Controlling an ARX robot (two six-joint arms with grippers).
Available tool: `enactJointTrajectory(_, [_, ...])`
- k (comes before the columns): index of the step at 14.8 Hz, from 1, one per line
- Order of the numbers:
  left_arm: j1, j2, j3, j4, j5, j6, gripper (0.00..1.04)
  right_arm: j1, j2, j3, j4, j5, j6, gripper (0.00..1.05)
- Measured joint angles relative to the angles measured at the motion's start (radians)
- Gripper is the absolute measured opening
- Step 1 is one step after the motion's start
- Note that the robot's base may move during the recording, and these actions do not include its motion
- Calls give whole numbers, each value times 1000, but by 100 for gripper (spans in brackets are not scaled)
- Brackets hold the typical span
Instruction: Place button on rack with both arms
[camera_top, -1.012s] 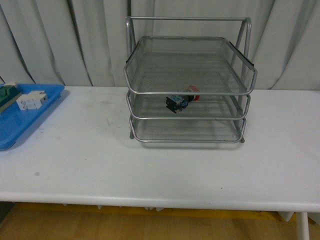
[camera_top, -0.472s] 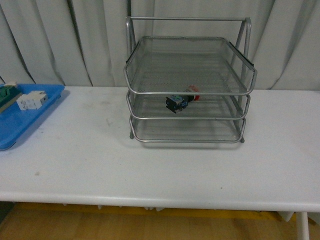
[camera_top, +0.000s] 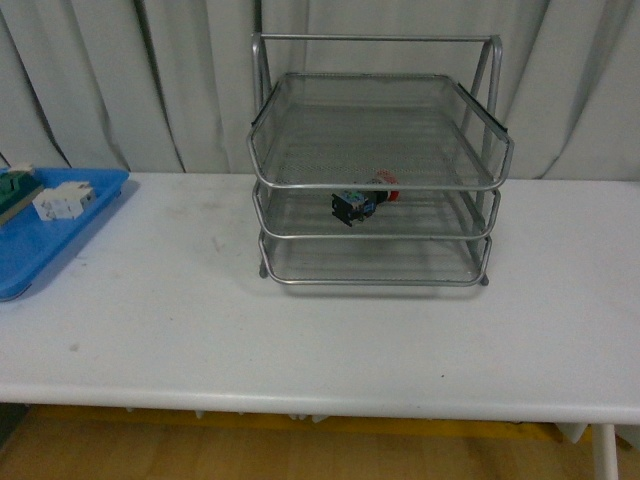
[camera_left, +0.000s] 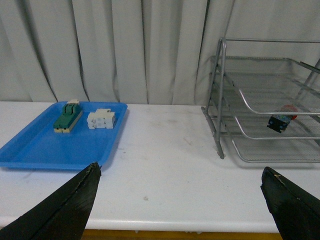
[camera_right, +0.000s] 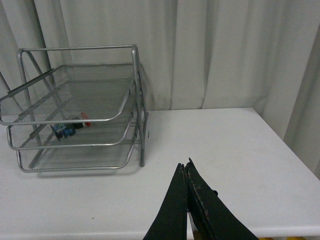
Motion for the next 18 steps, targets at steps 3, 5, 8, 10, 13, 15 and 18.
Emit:
enactJointTrajectory(3, [0,0,0,0,0,0,98,0,-57,0,-62,0,0,2])
enactJointTrajectory(5, [0,0,0,0,-1,0,98,0,-224,1,-236,0,0,2])
enactJointTrajectory(8, [0,0,0,0,1,0,98,0,-227,1,-242,1,0,2])
enactJointTrajectory(10, [0,0,0,1,0,0,98,0,-227,1,-241,1,0,2])
enactJointTrajectory(13, [0,0,0,0,0,0,98,0,-227,1,-241,1,-2,28])
enactJointTrajectory(15, [0,0,0,0,0,0,98,0,-227,1,-241,1,-2,48])
enactJointTrajectory(18, [0,0,0,0,0,0,98,0,-227,1,-241,1,-2,96])
